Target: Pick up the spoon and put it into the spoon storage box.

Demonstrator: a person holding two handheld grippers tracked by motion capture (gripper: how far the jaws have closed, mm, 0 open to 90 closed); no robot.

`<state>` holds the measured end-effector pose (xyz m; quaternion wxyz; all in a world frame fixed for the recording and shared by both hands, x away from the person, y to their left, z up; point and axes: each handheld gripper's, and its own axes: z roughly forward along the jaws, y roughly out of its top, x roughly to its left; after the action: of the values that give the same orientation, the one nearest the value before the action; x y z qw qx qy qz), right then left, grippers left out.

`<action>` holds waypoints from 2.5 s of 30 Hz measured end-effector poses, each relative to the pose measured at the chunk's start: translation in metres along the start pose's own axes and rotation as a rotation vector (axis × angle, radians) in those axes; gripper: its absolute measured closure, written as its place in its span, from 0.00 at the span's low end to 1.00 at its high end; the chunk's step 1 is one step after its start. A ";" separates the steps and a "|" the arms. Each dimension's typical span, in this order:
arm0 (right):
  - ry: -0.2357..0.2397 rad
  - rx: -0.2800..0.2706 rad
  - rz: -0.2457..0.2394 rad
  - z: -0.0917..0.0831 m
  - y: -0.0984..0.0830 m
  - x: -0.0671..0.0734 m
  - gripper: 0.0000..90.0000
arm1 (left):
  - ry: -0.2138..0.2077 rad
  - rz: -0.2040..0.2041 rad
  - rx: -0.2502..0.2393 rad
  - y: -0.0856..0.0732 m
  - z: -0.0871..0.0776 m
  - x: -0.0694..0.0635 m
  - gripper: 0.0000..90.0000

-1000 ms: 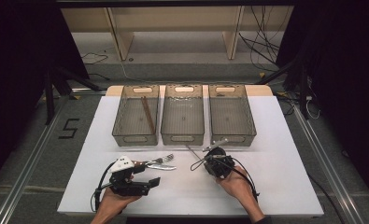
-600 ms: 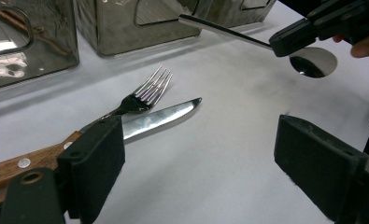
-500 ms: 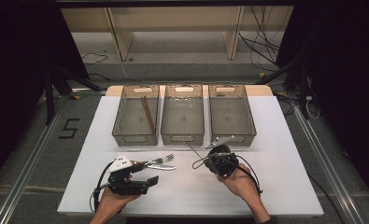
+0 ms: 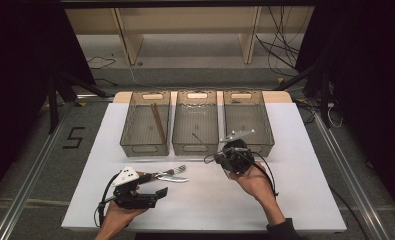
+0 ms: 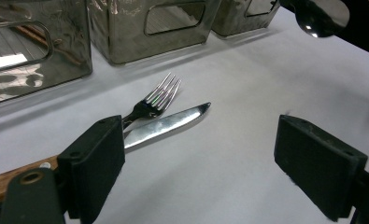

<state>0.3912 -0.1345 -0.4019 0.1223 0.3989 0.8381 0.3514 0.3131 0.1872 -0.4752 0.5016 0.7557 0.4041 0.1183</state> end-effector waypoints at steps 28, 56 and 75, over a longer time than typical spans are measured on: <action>-0.094 -0.013 0.076 0.049 0.091 -0.029 1.00 | 0.034 0.014 -0.024 -0.002 -0.003 0.004 0.18; -0.152 0.021 0.134 0.099 0.116 -0.036 1.00 | 0.020 0.003 -0.036 -0.002 -0.003 0.004 0.18; -0.144 0.056 0.141 0.117 0.115 -0.035 0.93 | 0.018 0.007 -0.031 -0.003 -0.003 0.003 0.18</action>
<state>0.5378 -0.0531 -0.4103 0.1462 0.4844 0.8065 0.3059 0.3121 0.1920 -0.4767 0.5092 0.7480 0.4043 0.1332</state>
